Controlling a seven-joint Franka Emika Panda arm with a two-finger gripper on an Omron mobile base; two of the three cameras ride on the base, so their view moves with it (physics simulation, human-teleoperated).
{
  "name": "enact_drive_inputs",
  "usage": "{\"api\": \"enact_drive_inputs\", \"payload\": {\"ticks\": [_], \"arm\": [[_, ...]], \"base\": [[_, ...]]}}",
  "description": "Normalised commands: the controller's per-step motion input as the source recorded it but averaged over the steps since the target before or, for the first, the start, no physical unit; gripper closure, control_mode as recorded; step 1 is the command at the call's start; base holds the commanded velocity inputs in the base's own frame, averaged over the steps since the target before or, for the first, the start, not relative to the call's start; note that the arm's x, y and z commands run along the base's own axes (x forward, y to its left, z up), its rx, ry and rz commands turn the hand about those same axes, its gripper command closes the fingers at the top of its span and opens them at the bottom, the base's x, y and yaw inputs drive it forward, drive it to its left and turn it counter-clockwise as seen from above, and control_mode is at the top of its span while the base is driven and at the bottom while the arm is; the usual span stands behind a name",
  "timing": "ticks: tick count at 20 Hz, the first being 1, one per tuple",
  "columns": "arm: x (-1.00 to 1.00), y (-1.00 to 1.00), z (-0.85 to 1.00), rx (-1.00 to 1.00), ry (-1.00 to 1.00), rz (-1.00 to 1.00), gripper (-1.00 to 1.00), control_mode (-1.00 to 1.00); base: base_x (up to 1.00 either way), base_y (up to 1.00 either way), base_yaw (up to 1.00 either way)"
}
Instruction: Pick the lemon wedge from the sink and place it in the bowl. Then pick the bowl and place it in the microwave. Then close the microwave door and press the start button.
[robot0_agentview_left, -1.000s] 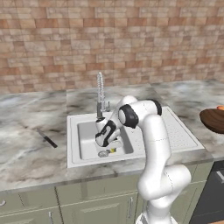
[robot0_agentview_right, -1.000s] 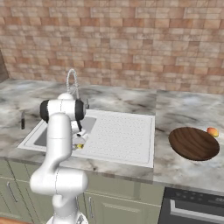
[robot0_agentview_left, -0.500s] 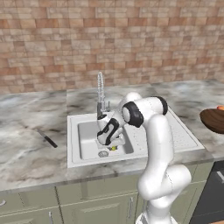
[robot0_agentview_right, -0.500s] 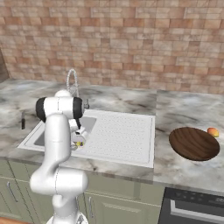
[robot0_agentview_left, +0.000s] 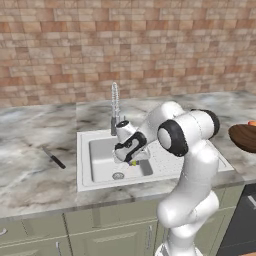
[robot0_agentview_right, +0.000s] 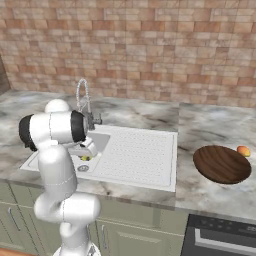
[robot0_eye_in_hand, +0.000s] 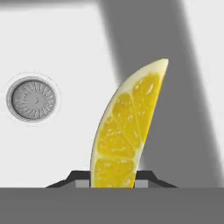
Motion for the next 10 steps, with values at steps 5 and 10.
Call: {"api": "enact_drive_inputs", "payload": {"ticks": [5, 10], "arm": [[-0.43, -0.40, 1.00, 0.00, 0.00, -0.10, 1.00, -1.00], [-0.48, -0.64, 1.00, 0.00, 0.00, -0.12, 1.00, -1.00]], "base": [[0.00, 0.00, 0.00], [0.00, 0.00, 0.00]]}}
